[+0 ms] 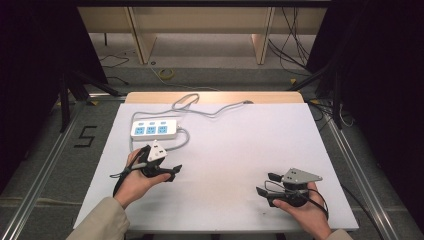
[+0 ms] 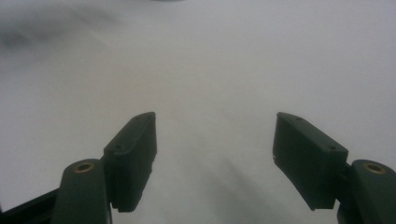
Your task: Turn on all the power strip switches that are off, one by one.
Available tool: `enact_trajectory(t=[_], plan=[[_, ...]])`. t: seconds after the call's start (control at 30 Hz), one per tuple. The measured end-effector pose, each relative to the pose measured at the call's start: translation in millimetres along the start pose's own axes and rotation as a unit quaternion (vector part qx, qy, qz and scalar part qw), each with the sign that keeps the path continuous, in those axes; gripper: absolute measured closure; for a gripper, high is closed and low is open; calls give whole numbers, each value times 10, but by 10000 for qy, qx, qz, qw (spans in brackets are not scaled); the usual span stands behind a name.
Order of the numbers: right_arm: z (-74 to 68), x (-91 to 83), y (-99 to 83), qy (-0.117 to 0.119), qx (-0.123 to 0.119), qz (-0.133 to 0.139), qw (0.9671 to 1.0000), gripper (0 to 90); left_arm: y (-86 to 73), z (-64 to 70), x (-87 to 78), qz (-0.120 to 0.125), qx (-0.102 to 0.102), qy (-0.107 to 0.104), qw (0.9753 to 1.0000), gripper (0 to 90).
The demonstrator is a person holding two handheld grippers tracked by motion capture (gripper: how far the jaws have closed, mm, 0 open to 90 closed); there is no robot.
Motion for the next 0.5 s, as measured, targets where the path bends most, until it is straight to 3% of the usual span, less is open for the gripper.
enact_trajectory(t=[0.13, 0.5], plan=[[-4, 0, -1, 7, -8, -6, 10000, 313, -67, 89, -24, 88, 15, -68, 9999, 224], [-5, -3, 5, 11, -44, 10, 10000, 314, -305, 253, -120, 235, 118, -17, 9997, 223]])
Point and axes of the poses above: each handheld gripper's, and its own axes: x roughly forward along the jaws, y roughly out of its top, z roughly to its right, the point moved 10 cm from there along x, roughly forward along the jaws, and after that the axes turned 1 degree about x, right-handed, at the moved point
